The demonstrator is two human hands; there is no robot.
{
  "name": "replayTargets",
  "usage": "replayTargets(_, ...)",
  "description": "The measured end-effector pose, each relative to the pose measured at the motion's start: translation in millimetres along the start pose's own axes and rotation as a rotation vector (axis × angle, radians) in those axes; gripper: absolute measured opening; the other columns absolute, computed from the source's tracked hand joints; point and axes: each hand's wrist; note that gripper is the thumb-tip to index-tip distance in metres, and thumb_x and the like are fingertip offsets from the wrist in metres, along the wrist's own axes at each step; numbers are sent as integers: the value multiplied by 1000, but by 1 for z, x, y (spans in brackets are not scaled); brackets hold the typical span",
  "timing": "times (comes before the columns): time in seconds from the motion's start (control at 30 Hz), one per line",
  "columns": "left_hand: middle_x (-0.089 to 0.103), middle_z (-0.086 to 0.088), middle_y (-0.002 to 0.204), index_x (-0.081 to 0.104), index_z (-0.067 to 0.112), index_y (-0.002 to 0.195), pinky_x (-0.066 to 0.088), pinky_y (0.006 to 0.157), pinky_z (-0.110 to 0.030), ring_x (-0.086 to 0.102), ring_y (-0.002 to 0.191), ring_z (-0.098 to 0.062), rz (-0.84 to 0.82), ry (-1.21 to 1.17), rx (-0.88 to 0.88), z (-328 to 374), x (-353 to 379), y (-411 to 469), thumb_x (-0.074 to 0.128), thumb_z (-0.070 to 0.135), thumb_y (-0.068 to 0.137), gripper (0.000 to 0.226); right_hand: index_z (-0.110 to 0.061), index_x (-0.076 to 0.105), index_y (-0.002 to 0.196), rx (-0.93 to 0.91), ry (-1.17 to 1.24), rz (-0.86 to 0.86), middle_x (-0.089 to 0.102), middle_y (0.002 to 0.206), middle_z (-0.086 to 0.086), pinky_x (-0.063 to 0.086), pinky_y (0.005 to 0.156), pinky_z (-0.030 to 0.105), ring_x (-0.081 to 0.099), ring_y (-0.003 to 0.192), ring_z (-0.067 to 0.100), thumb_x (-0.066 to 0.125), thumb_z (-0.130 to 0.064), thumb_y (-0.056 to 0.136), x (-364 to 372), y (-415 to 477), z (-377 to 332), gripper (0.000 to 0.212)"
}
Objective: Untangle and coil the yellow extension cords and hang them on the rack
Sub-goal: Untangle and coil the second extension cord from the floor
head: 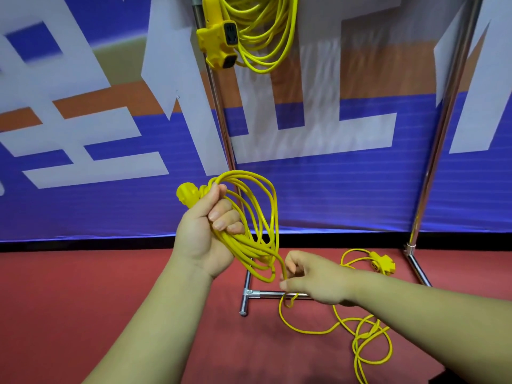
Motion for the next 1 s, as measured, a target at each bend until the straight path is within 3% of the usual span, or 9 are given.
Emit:
replayTargets(0.07,32,10,44,59,20,83,32,41,-14,34,35,-2,23,-15,27,7,-5,1,54,30,92,14,-24,34,75,13,19,-42,49,68,1,34,63,34,42,65,17,71,-34,86,-4,0,0,40)
replayTargets(0.2,30,10,45,60,20,83,31,41,-15,33,35,-3,110,-48,82,25,-23,2,53,30,96,17,-20,38,69,101,100,-60,53,62,-2,45,70,36,64,71,17,70,-39,91,-28,-8,7,43)
replayTargets(0.3,27,11,46,61,21,81,30,39,-16,30,35,-3,194,26,129,30,-37,4,55,28,98,19,-18,43,69,192,162,-10,49,61,1,42,58,30,53,58,15,67,-37,92,-45,-16,8,38)
replayTargets(0.43,21,9,48,54,22,74,26,39,-19,23,37,-5,242,381,135,17,-39,2,67,22,90,20,-21,42,72,162,341,234,39,59,0,22,52,29,30,50,14,60,-16,95,-62,-12,-8,30)
replayTargets(0.57,22,5,50,61,11,105,28,39,-20,22,38,-9,214,596,74,-10,-26,0,69,18,91,18,-13,52,87,-14,253,387,49,62,2,29,56,33,35,55,16,48,1,92,-71,-21,-38,15)
replayTargets(0.73,25,5,48,64,-6,115,27,44,-22,24,38,-9,148,704,-45,-43,-16,-1,68,18,93,32,-10,58,90,-147,176,293,55,57,-4,30,61,36,38,68,24,56,-3,90,-72,-39,-66,7)
replayTargets(0.87,27,6,47,73,8,108,27,45,-23,25,38,-9,62,702,-115,-60,-11,-2,66,17,94,18,-10,58,87,-205,239,201,55,56,-1,34,58,26,44,60,17,54,-1,91,-74,-48,-77,10)
replayTargets(1.0,29,4,46,68,13,87,30,45,-22,27,37,-9,-69,724,-163,-72,-2,-4,72,21,83,10,-7,58,88,-230,349,157,55,58,4,37,55,20,46,55,11,55,0,91,-79,-54,-79,8)
Point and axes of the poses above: each hand's wrist, its own y-axis towards the middle knuckle, its own x-axis out of the palm, z = x × y
